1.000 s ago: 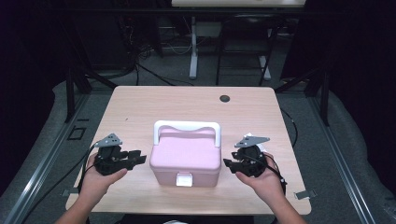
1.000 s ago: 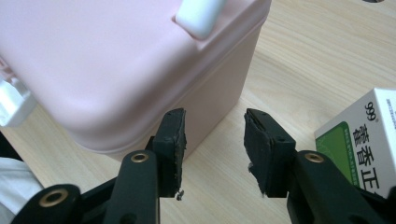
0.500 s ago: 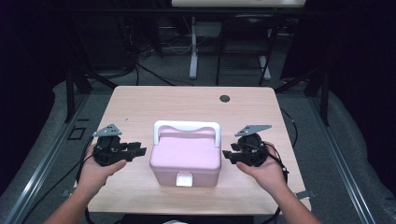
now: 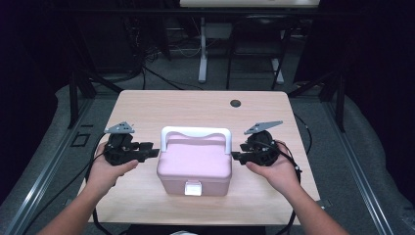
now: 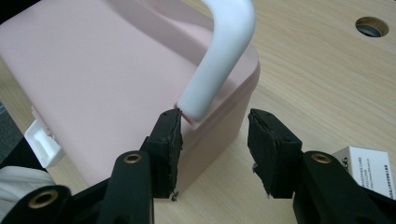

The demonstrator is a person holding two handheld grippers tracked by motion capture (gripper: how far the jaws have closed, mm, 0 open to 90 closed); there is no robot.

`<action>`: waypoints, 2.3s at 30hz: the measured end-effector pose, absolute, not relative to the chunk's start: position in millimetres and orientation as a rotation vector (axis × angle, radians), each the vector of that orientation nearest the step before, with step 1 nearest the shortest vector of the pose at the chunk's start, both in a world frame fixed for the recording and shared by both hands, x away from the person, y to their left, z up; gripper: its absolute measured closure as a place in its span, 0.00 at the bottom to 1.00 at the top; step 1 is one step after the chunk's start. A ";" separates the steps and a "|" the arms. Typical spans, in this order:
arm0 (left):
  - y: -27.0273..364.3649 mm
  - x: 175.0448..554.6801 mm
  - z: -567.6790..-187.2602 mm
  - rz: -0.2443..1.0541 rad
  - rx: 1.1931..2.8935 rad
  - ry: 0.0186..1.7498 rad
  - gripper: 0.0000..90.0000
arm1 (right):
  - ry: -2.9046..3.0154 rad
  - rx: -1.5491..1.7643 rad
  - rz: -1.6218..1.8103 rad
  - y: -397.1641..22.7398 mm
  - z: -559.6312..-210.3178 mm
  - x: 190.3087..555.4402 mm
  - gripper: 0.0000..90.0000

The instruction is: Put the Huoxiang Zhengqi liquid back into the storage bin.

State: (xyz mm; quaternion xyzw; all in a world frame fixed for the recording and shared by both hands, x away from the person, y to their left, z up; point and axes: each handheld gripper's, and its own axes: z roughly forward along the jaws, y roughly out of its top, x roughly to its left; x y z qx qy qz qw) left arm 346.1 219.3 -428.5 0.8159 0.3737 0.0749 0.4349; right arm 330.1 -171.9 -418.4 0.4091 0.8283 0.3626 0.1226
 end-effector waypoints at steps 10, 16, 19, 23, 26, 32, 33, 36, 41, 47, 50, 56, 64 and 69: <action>207.4 360.2 -428.8 0.170 2.033 0.941 0.61 | 2.439 1.212 1.098 -166.4 -415.7 345.9 0.60; 204.3 368.9 -434.5 0.149 2.019 0.958 0.58 | 2.461 1.215 1.100 -158.1 -421.5 353.4 0.57; 203.0 371.6 -436.6 0.137 2.028 0.953 0.57 | 2.473 1.228 1.112 -155.9 -425.7 356.7 0.57; 199.9 373.7 -438.3 0.126 2.027 0.948 0.57 | 2.472 1.239 1.133 -156.5 -428.4 360.7 0.58; 197.4 374.5 -439.2 0.115 2.027 0.951 0.58 | 2.472 1.244 1.144 -156.2 -428.6 361.4 0.60; 193.1 373.4 -439.2 0.131 2.039 0.945 0.63 | 2.480 1.219 1.137 -152.4 -427.9 358.2 0.64; 193.2 373.0 -439.0 0.135 2.040 0.945 0.63 | 2.475 1.221 1.141 -152.4 -428.0 357.8 0.64; 194.1 370.6 -437.9 0.154 2.041 0.936 0.66 | 2.475 1.212 1.141 -153.5 -426.9 356.4 0.65; 195.4 362.1 -432.6 0.174 2.043 0.908 0.67 | 2.466 1.195 1.168 -153.5 -422.2 350.6 0.67; 196.5 357.2 -433.6 0.198 2.038 0.894 0.71 | 2.454 1.169 1.170 -153.3 -421.6 344.4 0.69; 196.8 358.3 -435.6 0.196 2.038 0.892 0.72 | 2.444 1.164 1.167 -154.2 -423.4 344.1 0.73; 196.5 359.1 -440.2 0.193 2.035 0.897 0.74 | 2.453 1.177 1.166 -155.1 -428.3 345.9 0.76; 197.1 355.5 -439.3 0.219 2.041 0.885 0.81 | 2.438 1.169 1.144 -153.3 -428.2 341.6 0.81; 196.5 353.0 -438.5 0.231 2.050 0.882 0.82 | 2.435 1.160 1.145 -153.2 -428.4 340.2 0.82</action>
